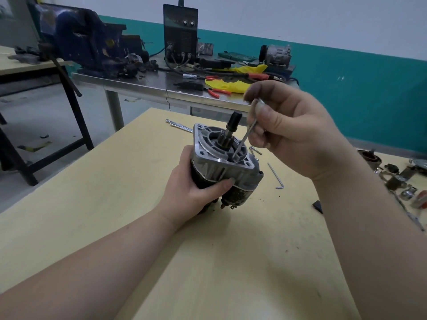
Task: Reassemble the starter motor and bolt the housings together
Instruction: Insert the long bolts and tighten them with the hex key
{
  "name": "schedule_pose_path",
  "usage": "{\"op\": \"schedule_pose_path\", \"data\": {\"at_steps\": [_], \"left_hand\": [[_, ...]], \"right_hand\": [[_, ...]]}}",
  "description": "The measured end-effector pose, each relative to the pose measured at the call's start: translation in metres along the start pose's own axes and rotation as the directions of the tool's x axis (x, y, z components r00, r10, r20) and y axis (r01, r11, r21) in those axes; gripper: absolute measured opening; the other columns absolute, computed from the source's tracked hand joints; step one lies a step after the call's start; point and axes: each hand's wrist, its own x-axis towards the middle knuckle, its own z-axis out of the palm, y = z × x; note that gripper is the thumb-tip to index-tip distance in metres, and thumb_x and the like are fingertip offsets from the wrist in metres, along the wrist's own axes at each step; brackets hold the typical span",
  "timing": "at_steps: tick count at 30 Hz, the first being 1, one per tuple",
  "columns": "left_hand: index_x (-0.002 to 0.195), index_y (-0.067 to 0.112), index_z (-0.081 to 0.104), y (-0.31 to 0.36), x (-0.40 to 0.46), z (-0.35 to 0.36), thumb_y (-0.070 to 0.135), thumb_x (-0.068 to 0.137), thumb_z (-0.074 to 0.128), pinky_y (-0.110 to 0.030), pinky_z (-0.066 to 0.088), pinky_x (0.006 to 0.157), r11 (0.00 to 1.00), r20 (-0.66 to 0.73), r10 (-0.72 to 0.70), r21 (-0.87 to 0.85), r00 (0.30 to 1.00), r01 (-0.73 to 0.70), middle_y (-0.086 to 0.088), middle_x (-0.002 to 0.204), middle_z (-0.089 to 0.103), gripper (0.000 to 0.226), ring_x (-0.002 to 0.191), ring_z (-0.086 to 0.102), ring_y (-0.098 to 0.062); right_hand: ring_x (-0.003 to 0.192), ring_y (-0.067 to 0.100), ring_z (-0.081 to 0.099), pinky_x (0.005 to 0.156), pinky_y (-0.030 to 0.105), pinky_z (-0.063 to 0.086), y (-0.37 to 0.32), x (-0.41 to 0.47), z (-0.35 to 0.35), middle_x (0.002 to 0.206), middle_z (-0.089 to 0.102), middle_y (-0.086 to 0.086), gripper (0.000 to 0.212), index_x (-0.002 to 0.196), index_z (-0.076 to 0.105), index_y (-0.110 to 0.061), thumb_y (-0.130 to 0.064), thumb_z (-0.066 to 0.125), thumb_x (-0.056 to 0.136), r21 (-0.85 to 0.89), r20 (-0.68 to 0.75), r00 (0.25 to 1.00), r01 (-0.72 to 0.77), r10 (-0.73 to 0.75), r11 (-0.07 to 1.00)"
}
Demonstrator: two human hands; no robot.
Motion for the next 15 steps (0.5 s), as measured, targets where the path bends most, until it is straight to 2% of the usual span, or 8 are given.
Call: {"op": "schedule_pose_path", "data": {"at_steps": [3, 5, 6, 8, 11, 13, 14, 15], "left_hand": [[0.125, 0.06, 0.052, -0.001, 0.0, 0.0, 0.053, 0.074, 0.091, -0.011, 0.053, 0.089, 1.0, 0.001, -0.008, 0.0, 1.0, 0.008, 0.025, 0.127, 0.072, 0.065, 0.12, 0.068, 0.0], [0.126, 0.061, 0.052, -0.002, 0.0, 0.001, 0.053, 0.073, 0.092, -0.015, 0.055, 0.091, 1.0, 0.001, -0.019, -0.012, 1.0, 0.019, 0.022, 0.129, 0.072, 0.067, 0.121, 0.069, -0.002], [0.127, 0.061, 0.052, -0.002, 0.0, 0.002, 0.054, 0.073, 0.092, -0.018, 0.056, 0.093, 1.0, 0.003, -0.024, -0.018, 1.0, 0.024, 0.021, 0.13, 0.073, 0.068, 0.122, 0.069, -0.004], [0.127, 0.061, 0.052, -0.002, 0.0, 0.002, 0.055, 0.072, 0.093, -0.021, 0.057, 0.095, 0.999, 0.002, -0.027, -0.02, 1.0, 0.027, 0.021, 0.131, 0.073, 0.069, 0.123, 0.069, -0.005], [0.125, 0.063, 0.051, -0.001, 0.0, 0.002, 0.056, 0.072, 0.092, -0.023, 0.057, 0.094, 0.999, 0.003, -0.03, -0.016, 1.0, 0.03, 0.022, 0.13, 0.072, 0.067, 0.122, 0.069, -0.003], [0.125, 0.064, 0.05, 0.001, 0.0, 0.002, 0.057, 0.072, 0.091, -0.029, 0.056, 0.095, 0.999, -0.004, -0.036, -0.002, 0.999, 0.036, 0.024, 0.13, 0.072, 0.068, 0.122, 0.069, -0.002], [0.125, 0.064, 0.05, 0.001, 0.0, 0.002, 0.058, 0.072, 0.091, -0.031, 0.056, 0.095, 0.999, -0.007, -0.037, 0.007, 0.999, 0.037, 0.025, 0.13, 0.072, 0.068, 0.121, 0.069, -0.002], [0.125, 0.064, 0.049, 0.0, 0.0, 0.003, 0.058, 0.071, 0.091, -0.033, 0.056, 0.095, 0.999, -0.009, -0.037, 0.01, 0.999, 0.037, 0.025, 0.13, 0.072, 0.068, 0.121, 0.069, -0.002]], "right_hand": [[0.06, 0.02, 0.054, 0.056, 0.034, 0.046, 0.015, -0.001, 0.011, 0.071, 0.059, 0.006, 0.023, 0.098, 0.056, -0.01, -0.02, 0.074, 0.089, -0.013, -0.179, 0.98, 0.083, -0.084, 0.996], [0.054, 0.025, 0.056, 0.049, 0.039, 0.048, 0.028, -0.007, 0.025, 0.064, 0.056, 0.009, 0.029, 0.087, 0.05, -0.01, -0.021, 0.076, 0.095, -0.232, -0.353, 0.899, 0.183, -0.258, 0.955], [0.052, 0.029, 0.056, 0.046, 0.042, 0.047, 0.035, -0.01, 0.032, 0.063, 0.053, 0.011, 0.032, 0.084, 0.047, -0.01, -0.019, 0.074, 0.099, -0.36, -0.396, 0.843, 0.222, -0.364, 0.906], [0.053, 0.033, 0.055, 0.047, 0.047, 0.043, 0.041, -0.013, 0.042, 0.063, 0.049, 0.011, 0.033, 0.081, 0.045, -0.012, -0.017, 0.069, 0.103, -0.53, -0.399, 0.758, 0.269, -0.516, 0.804], [0.057, 0.019, 0.049, 0.051, 0.045, 0.042, 0.037, -0.01, 0.039, 0.063, 0.047, -0.007, 0.036, 0.075, 0.052, -0.003, -0.016, 0.072, 0.101, -0.793, -0.321, 0.646, 0.217, -0.693, 0.57], [0.056, 0.024, 0.045, 0.051, 0.045, 0.04, 0.038, -0.006, 0.039, 0.063, 0.048, 0.003, 0.038, 0.071, 0.055, 0.002, -0.013, 0.073, 0.1, -0.885, -0.274, 0.566, 0.168, -0.778, 0.434], [0.055, 0.025, 0.045, 0.05, 0.044, 0.04, 0.039, -0.007, 0.042, 0.062, 0.049, 0.007, 0.037, 0.071, 0.056, 0.003, -0.011, 0.072, 0.1, -0.898, -0.26, 0.544, 0.168, -0.798, 0.407], [0.054, 0.027, 0.047, 0.05, 0.043, 0.041, 0.041, -0.007, 0.047, 0.062, 0.049, 0.01, 0.035, 0.072, 0.055, 0.003, -0.01, 0.071, 0.1, -0.884, -0.276, 0.55, 0.176, -0.788, 0.433]]}}
